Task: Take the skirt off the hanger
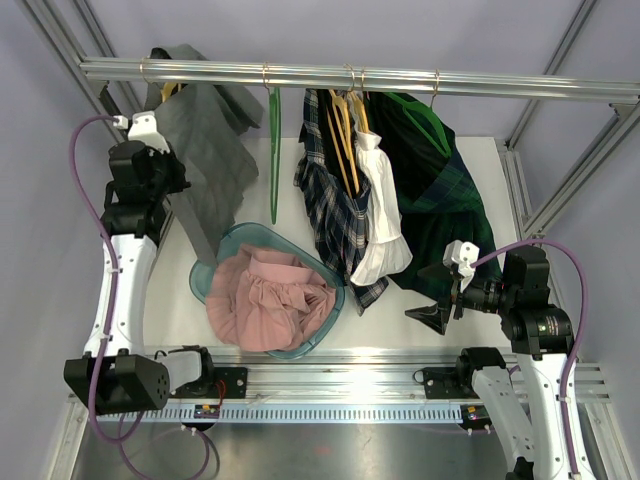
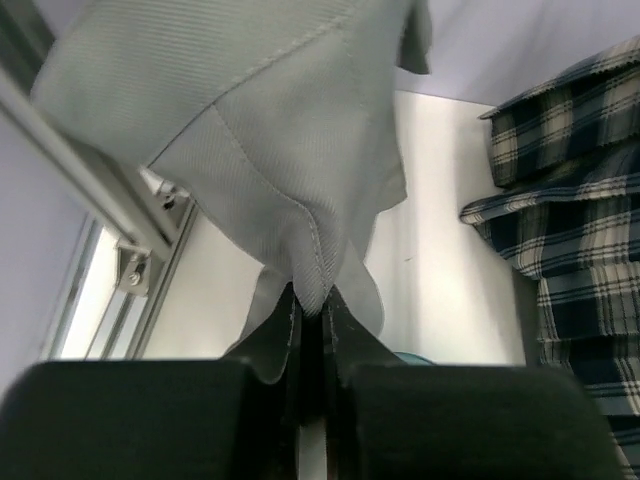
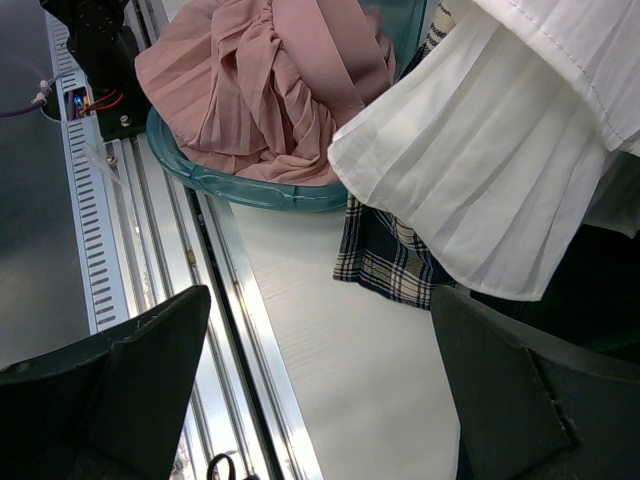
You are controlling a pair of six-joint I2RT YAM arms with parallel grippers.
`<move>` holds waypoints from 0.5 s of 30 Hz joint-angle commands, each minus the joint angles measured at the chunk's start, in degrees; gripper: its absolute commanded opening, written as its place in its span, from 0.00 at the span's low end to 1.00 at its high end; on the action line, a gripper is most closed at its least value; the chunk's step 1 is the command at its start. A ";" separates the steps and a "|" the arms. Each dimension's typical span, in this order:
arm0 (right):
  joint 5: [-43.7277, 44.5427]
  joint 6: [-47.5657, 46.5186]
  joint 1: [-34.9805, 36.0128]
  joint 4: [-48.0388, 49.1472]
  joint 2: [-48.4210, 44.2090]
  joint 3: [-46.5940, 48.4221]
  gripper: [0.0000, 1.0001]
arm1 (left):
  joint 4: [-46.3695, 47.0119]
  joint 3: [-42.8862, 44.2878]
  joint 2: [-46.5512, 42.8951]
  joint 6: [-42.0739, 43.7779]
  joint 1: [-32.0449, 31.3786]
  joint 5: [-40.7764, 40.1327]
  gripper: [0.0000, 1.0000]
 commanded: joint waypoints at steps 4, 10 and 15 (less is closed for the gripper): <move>-1.28 -0.77 -0.26 0.55 0.02 0.42 0.99 | 12.42 0.27 -3.34 1.71 0.41 4.20 0.00; -1.11 -0.68 -0.26 0.64 0.29 0.33 0.99 | 17.00 1.66 -8.43 1.27 0.41 3.76 0.00; -1.02 -0.59 -0.26 0.73 0.29 0.33 0.99 | 15.16 4.66 -10.28 0.30 0.41 6.39 0.00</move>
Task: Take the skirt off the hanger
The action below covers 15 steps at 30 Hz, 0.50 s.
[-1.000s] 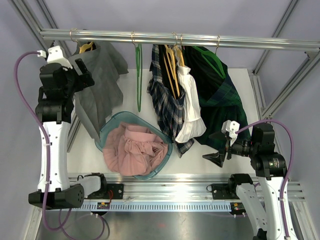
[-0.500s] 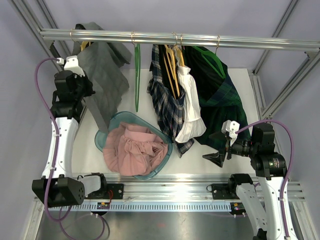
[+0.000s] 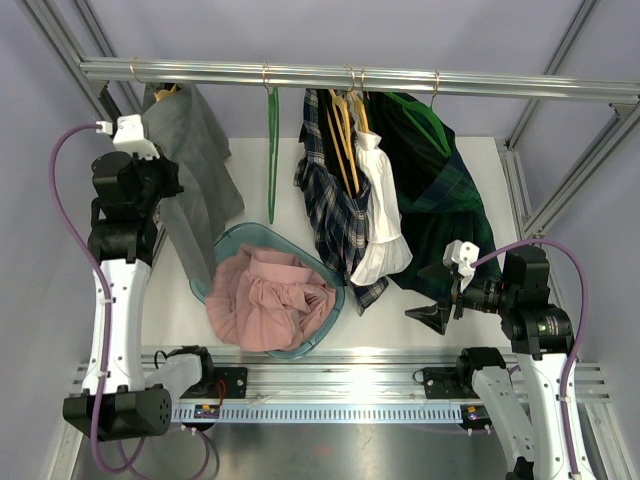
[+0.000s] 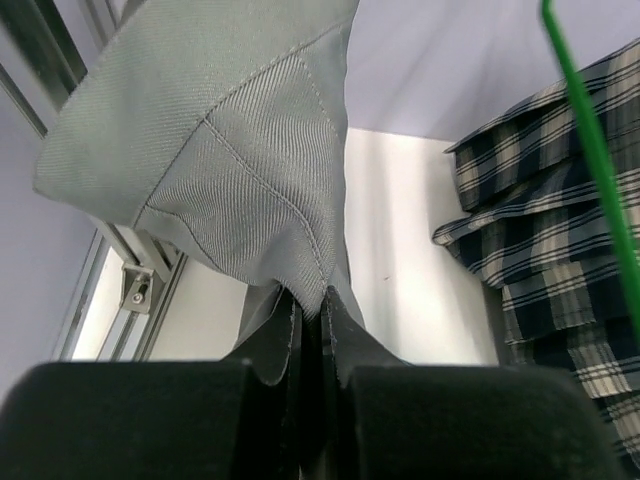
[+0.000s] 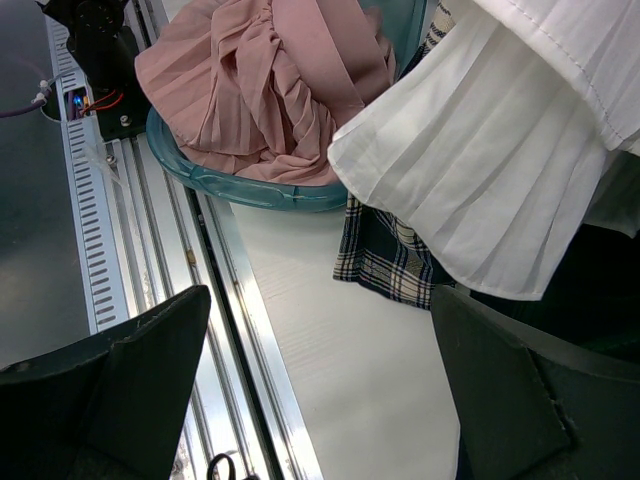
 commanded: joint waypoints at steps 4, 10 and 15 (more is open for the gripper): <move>-0.93 -0.59 -0.26 0.73 0.33 0.33 1.00 | 14.10 6.02 -4.32 0.08 0.02 4.08 0.00; -0.93 -0.50 -0.26 0.81 0.24 0.33 0.99 | 13.92 6.46 -4.24 0.26 0.02 3.55 0.00; -0.85 -0.50 -0.26 0.81 0.15 0.24 1.00 | 14.89 9.96 -3.01 -0.18 0.02 2.85 0.00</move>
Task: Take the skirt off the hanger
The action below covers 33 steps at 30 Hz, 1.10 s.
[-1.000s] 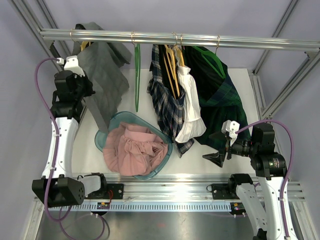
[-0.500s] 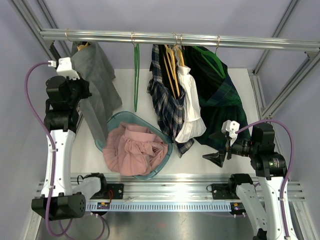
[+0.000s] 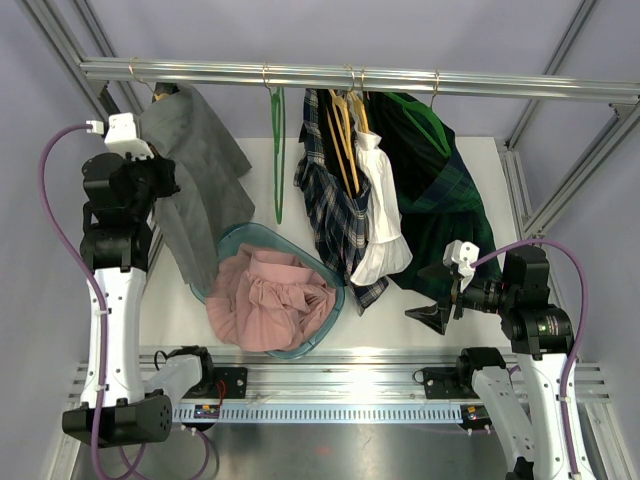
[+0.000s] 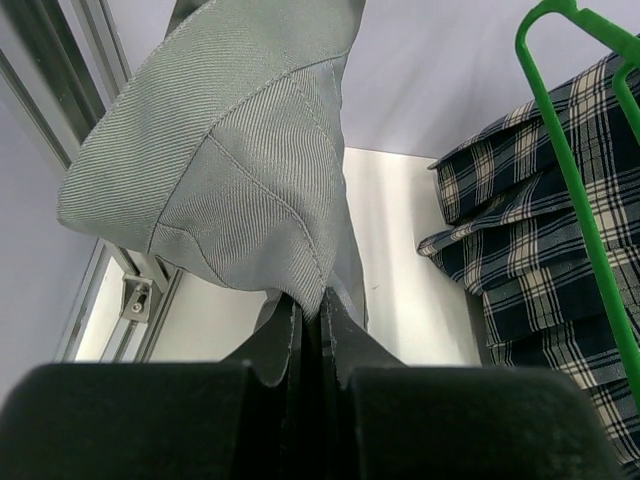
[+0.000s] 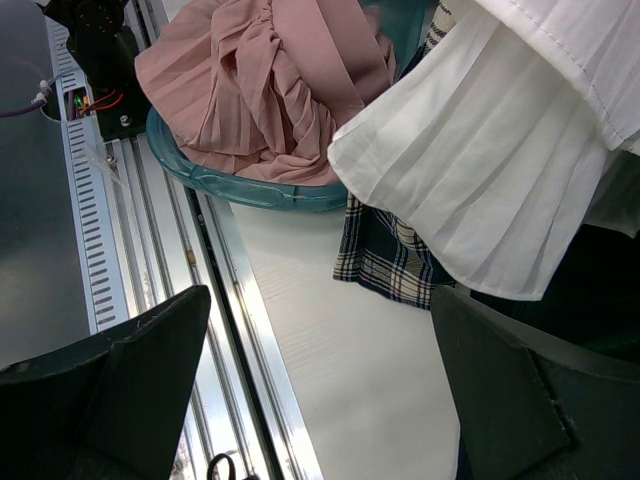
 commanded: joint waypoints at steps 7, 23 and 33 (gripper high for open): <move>-0.60 -0.50 -0.26 0.90 0.07 0.24 1.00 | 20.35 11.00 0.01 0.95 -0.07 1.56 0.00; -0.52 -0.41 -0.44 0.99 -0.20 0.24 0.99 | 21.14 3.98 -1.57 0.17 0.02 0.69 0.00; -0.52 -0.50 -0.44 0.81 -0.11 0.24 1.00 | 23.07 -8.59 -2.18 -0.54 0.02 -1.43 0.08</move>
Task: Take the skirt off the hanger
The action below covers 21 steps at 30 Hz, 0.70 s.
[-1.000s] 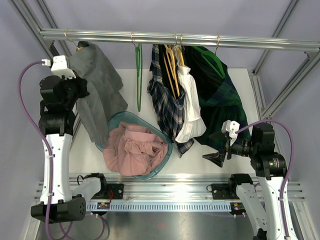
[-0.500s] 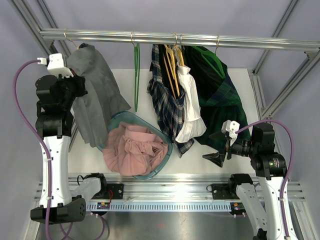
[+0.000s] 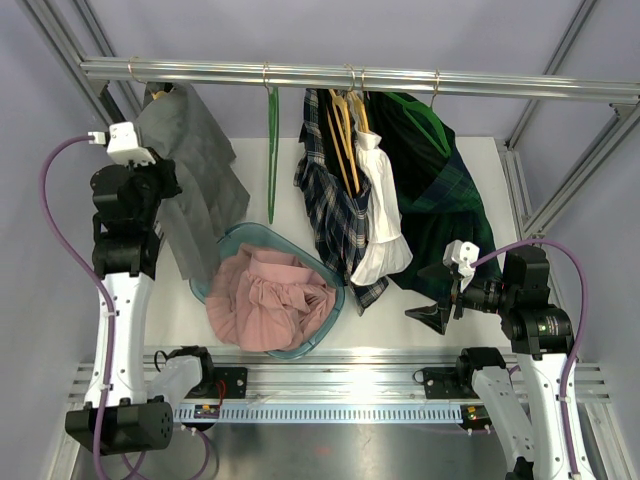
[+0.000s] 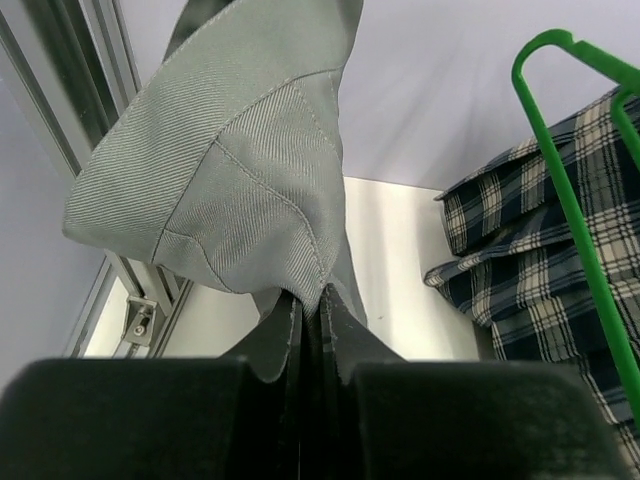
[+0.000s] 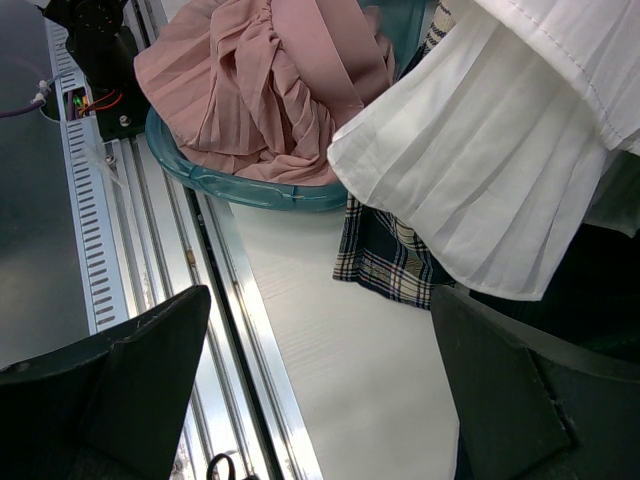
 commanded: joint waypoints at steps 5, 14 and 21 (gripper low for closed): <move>-0.54 -0.59 -0.40 0.79 -0.02 0.24 1.00 | 16.42 -5.16 0.20 0.54 0.02 -1.01 0.48; -0.54 -0.68 -0.40 0.62 0.15 0.24 1.00 | 21.96 -6.22 3.09 2.82 0.11 -7.77 0.84; -0.54 -0.77 -0.48 0.62 0.33 0.33 0.99 | 21.35 -2.88 9.32 6.77 0.11 -13.77 0.87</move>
